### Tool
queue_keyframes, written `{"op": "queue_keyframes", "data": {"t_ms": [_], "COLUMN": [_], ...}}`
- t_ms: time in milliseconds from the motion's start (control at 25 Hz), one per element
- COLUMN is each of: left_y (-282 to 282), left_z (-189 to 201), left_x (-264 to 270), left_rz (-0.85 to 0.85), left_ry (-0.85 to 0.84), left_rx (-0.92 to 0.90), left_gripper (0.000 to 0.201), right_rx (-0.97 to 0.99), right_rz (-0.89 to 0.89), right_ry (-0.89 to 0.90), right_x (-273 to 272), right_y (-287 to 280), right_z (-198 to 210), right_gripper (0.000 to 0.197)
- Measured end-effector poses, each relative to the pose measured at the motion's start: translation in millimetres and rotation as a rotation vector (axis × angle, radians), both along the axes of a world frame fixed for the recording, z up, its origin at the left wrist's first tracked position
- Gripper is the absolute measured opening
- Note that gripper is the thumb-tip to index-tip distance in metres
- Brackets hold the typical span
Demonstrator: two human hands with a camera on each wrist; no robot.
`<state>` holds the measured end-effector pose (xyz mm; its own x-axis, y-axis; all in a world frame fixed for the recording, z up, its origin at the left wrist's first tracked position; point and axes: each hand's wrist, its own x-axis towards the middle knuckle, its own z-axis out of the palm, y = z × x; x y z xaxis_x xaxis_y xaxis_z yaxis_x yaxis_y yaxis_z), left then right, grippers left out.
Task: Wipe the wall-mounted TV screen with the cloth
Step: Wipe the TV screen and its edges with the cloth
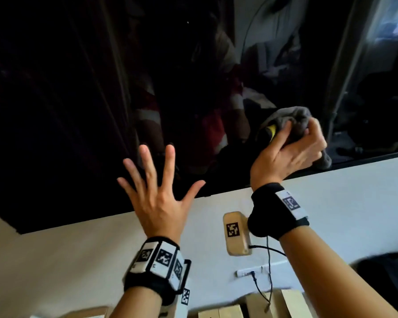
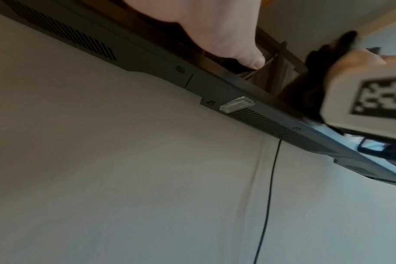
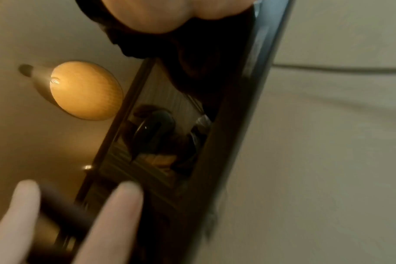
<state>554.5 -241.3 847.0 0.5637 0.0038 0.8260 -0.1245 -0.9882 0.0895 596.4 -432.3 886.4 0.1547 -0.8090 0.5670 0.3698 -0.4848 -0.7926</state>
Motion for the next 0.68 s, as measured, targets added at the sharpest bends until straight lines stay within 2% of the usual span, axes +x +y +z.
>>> {"op": "queue_keyframes", "data": {"t_ms": [40, 120, 160, 200, 280, 320, 360, 440, 480, 520, 640, 680], "left_y": [2, 9, 15, 24, 47, 62, 79, 112, 129, 144, 177, 185], "left_z": [1, 3, 3, 4, 10, 12, 15, 20, 21, 21, 15, 13], "left_x": [0, -3, -5, -7, -8, -9, -8, -8, -7, -7, -6, -6], "left_rz": [-0.010, -0.030, -0.041, -0.046, -0.037, -0.025, -0.007, 0.021, 0.030, 0.041, 0.041, 0.025], "left_ry": [0.003, 0.008, 0.004, -0.008, -0.033, -0.038, -0.044, -0.051, -0.053, -0.055, -0.031, -0.022], "left_rx": [0.005, 0.023, 0.035, 0.040, 0.023, 0.005, -0.011, -0.036, -0.039, -0.038, -0.023, -0.017], "left_gripper": [0.090, 0.088, 0.087, 0.085, 0.085, 0.087, 0.089, 0.094, 0.096, 0.097, 0.100, 0.100], "right_rx": [-0.069, -0.357, -0.406, -0.343, -0.069, -0.031, -0.101, -0.449, -0.561, -0.559, -0.158, -0.135], "right_rz": [0.007, 0.052, 0.067, 0.056, 0.009, 0.008, 0.038, 0.125, 0.142, 0.132, 0.060, 0.070], "right_ry": [0.029, 0.064, 0.056, 0.051, 0.022, 0.006, 0.021, 0.064, 0.058, 0.050, 0.010, 0.026], "right_x": [-4, -11, -11, -9, -6, -9, -12, -23, -23, -21, -12, -14], "right_y": [18, 44, 43, 40, 47, 63, 85, 125, 130, 129, 142, 159], "right_z": [-4, -22, -25, -21, -8, -4, -7, -25, -30, -28, -10, -12], "right_gripper": [0.031, 0.031, 0.031, 0.030, 0.028, 0.029, 0.031, 0.032, 0.032, 0.031, 0.029, 0.030]}}
